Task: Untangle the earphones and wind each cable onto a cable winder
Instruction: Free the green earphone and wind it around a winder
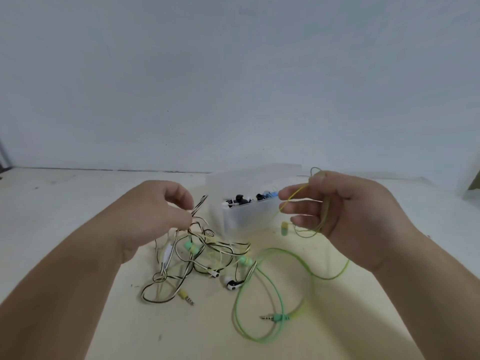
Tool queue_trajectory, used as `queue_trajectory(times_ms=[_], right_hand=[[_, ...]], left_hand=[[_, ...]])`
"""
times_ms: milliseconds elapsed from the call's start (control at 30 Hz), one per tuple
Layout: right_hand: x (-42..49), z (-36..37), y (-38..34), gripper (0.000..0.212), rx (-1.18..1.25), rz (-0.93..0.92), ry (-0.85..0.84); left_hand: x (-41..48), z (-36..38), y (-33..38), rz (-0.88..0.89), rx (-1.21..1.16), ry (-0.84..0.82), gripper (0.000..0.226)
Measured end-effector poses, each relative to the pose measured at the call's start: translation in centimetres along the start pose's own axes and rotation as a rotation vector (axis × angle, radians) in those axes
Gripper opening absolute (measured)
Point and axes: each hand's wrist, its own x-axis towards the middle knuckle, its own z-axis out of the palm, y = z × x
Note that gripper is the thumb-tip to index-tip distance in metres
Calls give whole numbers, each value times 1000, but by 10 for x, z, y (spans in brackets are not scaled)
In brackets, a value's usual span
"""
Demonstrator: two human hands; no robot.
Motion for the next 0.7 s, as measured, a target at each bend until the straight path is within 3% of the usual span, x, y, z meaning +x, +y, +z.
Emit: queue_trajectory(times_ms=[100,133,233,300,400,533,700], right_hand=[[1,5,5,18,-55,19,3],[1,7,6,19,-41,18,3],[1,14,8,22,51,18,-18],[1,17,7,24,127,13,-41],[0,16,1,36,251,-11,-37],[2,11,-4,26,374,-96,93],[6,-7,-5,18,395,-131,316]], left_hand=[[-4,8,7,154,186,286,21],[-7,12,11,234,203,282,21],[-17,32,15,363,129,-97,16],[-20,45,11,361,246,-219,23],[-17,54,3,388,410,-145,30],[-12,52,4,406,325,-111,17],[-10,46,5,378,240,-113,26]])
